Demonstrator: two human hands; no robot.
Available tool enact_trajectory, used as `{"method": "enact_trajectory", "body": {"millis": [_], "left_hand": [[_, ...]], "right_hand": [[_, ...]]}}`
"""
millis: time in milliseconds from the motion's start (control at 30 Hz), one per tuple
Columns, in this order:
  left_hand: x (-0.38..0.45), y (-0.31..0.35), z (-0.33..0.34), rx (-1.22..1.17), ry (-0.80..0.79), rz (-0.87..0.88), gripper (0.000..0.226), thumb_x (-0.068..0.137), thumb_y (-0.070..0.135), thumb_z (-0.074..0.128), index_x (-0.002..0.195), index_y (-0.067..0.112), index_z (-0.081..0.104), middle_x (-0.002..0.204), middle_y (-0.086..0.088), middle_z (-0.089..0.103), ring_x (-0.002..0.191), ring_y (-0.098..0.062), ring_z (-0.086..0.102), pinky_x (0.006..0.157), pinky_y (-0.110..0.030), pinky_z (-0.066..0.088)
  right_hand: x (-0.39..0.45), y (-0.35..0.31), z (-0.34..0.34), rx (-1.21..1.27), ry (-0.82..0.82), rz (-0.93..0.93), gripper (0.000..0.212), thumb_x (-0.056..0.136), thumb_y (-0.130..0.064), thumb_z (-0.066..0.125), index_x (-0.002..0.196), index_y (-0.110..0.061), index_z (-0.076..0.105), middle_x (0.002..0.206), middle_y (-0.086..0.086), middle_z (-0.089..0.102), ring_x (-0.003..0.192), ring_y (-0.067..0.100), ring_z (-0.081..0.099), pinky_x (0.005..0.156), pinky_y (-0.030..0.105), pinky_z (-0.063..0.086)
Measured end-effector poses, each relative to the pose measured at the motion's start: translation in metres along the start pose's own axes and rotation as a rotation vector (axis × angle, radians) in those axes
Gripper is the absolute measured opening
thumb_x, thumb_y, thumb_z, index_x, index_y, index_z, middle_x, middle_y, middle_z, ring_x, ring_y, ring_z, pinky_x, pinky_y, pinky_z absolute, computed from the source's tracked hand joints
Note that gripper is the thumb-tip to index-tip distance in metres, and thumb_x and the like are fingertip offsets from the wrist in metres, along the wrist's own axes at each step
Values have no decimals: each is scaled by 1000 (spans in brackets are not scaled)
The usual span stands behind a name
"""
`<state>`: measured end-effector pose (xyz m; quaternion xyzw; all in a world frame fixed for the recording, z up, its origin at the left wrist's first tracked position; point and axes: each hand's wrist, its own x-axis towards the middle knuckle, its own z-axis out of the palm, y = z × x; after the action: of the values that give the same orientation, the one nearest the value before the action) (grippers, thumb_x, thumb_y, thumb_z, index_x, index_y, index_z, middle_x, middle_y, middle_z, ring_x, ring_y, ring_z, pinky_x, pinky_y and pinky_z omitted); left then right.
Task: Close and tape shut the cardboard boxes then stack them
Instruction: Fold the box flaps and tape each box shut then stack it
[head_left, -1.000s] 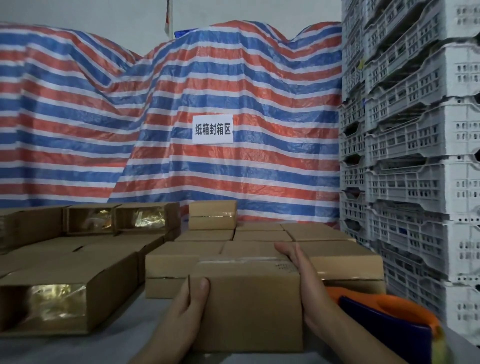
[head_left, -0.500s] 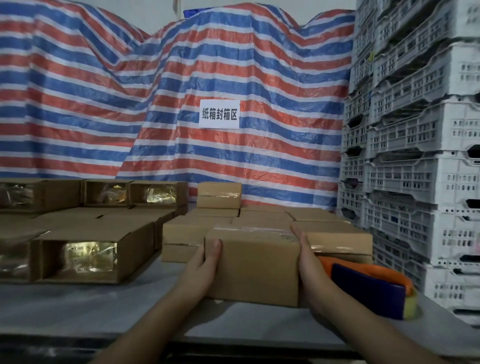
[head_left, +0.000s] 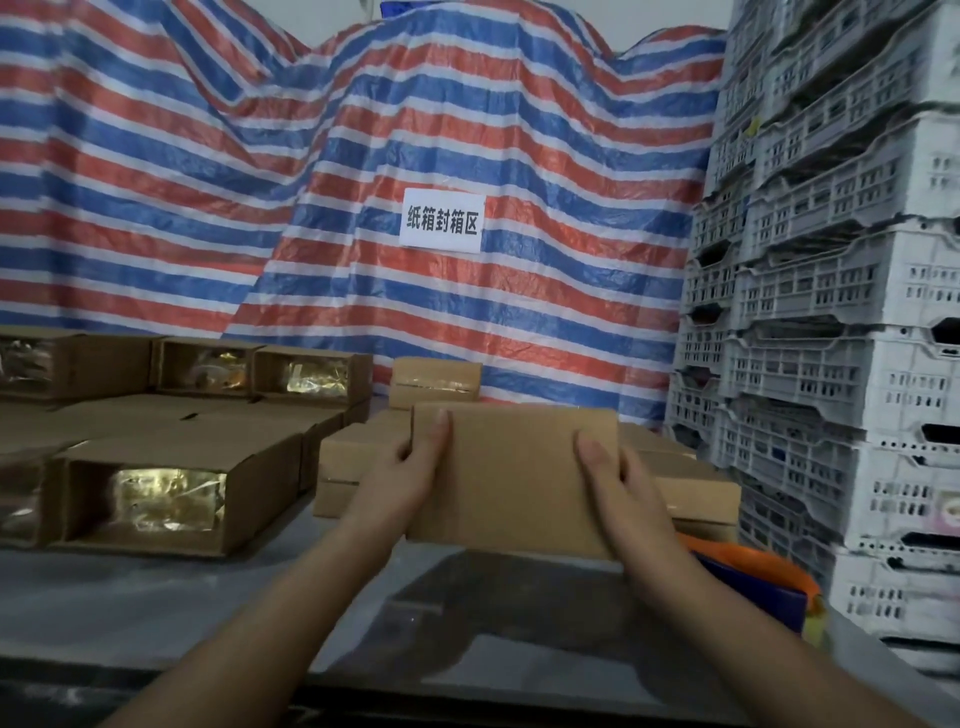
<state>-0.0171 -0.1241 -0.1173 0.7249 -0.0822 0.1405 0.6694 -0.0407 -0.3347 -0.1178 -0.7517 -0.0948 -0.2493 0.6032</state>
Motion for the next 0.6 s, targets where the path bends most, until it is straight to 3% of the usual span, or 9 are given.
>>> {"method": "enact_trajectory", "body": {"millis": [67, 133, 167, 233, 367, 433, 500, 600], "left_hand": [[21, 27, 3, -3, -5, 116, 50, 81, 74, 51, 116, 38, 56, 112, 10, 58, 98, -10, 56, 76, -34, 45], [50, 55, 8, 11, 10, 215, 58, 89, 60, 55, 137, 28, 48, 126, 3, 58, 104, -14, 59, 81, -34, 50], [65, 68, 13, 18, 6, 245, 59, 92, 54, 56, 142, 26, 43, 131, 2, 56, 107, -16, 58, 87, -37, 51], [98, 82, 23, 57, -31, 272, 63, 94, 45, 58, 149, 25, 35, 136, -1, 52, 113, -20, 56, 99, -43, 48], [165, 75, 45, 142, -185, 335, 74, 87, 41, 71, 148, 27, 32, 128, 5, 52, 105, -8, 56, 82, -26, 49], [200, 65, 56, 184, -283, 347, 87, 80, 35, 79, 149, 28, 28, 128, 8, 52, 109, -5, 55, 86, -24, 49], [233, 52, 66, 256, -355, 357, 101, 76, 29, 83, 153, 29, 17, 128, 11, 48, 115, -8, 51, 94, -27, 48], [275, 33, 80, 394, -328, 376, 111, 79, 32, 81, 156, 32, 0, 130, 8, 43, 123, -15, 44, 103, -35, 42]], "right_hand": [[32, -20, -8, 72, 25, 21, 47, 86, -74, 52, 119, -41, 61, 115, -11, 68, 105, 12, 65, 85, 33, 52], [75, -34, -15, 132, 55, 49, 69, 83, -75, 55, 135, -30, 57, 124, -2, 68, 111, 21, 66, 100, 44, 51], [99, -40, -18, 171, 80, 61, 72, 83, -73, 57, 138, -25, 56, 123, 1, 69, 109, 24, 68, 99, 46, 52], [145, -46, -23, 255, 114, 105, 70, 86, -68, 60, 136, -21, 56, 121, 5, 71, 103, 26, 71, 92, 46, 57], [225, -37, -26, 300, 109, 186, 61, 89, -61, 63, 133, -19, 58, 122, 8, 70, 103, 29, 70, 93, 47, 56], [259, -23, -26, 285, 106, 232, 54, 91, -59, 61, 129, -20, 60, 118, 9, 71, 102, 29, 70, 90, 45, 57], [287, -8, -26, 275, 91, 291, 43, 94, -58, 58, 116, -22, 64, 105, 8, 73, 91, 27, 71, 77, 39, 57], [322, 16, -31, 305, 23, 334, 32, 97, -51, 54, 94, -23, 68, 79, 4, 74, 67, 23, 71, 62, 34, 56]]}}
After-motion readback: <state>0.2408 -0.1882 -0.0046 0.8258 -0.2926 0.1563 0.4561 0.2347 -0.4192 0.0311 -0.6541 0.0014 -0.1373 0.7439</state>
